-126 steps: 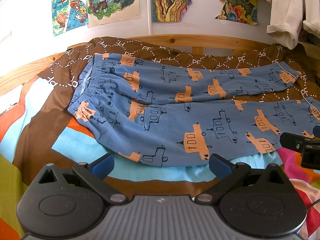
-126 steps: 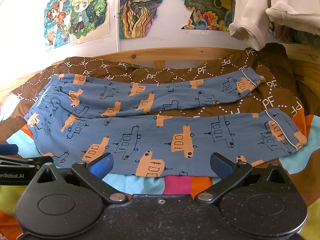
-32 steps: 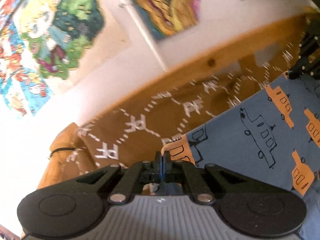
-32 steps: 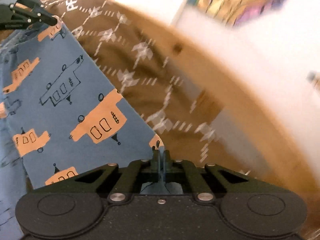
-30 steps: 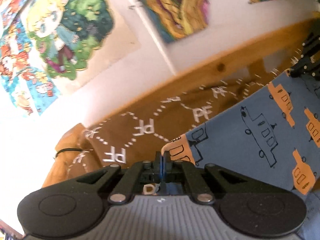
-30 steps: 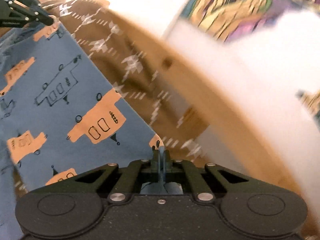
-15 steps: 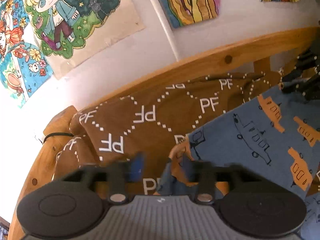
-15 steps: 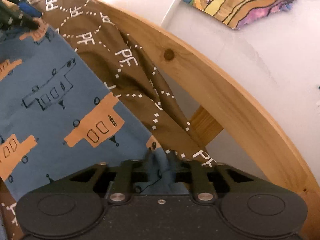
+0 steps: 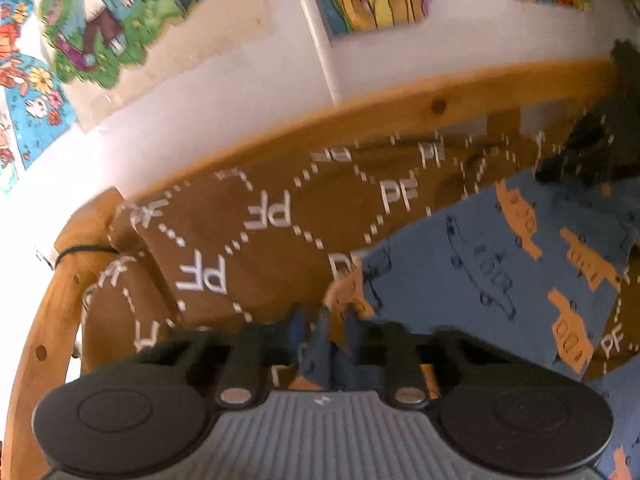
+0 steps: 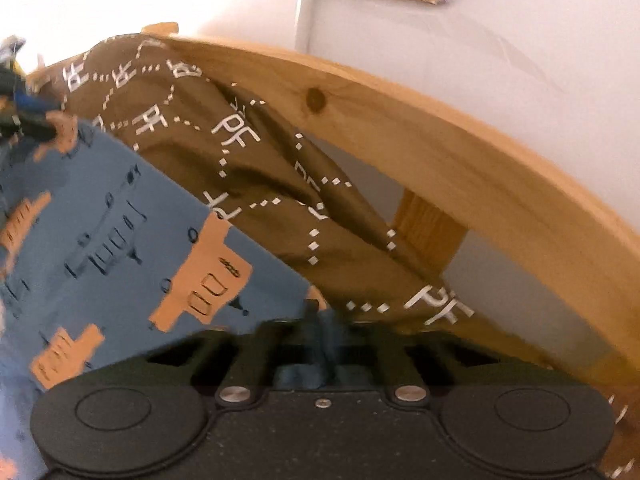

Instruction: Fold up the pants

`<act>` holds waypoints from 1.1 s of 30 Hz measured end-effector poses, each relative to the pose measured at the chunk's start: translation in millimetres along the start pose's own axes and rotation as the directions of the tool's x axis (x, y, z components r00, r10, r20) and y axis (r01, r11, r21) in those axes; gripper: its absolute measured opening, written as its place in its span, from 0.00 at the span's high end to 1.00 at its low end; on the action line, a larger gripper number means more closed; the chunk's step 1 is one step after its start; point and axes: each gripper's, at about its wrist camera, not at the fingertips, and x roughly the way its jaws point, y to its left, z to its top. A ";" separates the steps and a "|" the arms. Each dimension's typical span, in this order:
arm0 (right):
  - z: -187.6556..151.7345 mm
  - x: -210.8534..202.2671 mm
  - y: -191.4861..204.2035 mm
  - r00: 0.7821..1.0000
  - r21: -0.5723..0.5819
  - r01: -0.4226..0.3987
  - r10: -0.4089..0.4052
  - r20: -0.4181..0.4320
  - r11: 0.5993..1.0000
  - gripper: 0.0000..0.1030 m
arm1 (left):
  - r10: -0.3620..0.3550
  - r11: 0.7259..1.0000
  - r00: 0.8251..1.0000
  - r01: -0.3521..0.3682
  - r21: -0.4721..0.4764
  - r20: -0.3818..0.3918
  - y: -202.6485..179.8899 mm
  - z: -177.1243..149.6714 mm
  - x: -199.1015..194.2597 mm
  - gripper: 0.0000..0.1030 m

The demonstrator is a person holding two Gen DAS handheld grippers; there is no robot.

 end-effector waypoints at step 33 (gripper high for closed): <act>-180.5 -212.8 190.2 0.987 -0.250 0.055 -0.014 0.162 0.967 1.00 | -0.033 0.871 0.976 -0.078 0.484 0.215 -99.6 -159.6 -134.5 0.99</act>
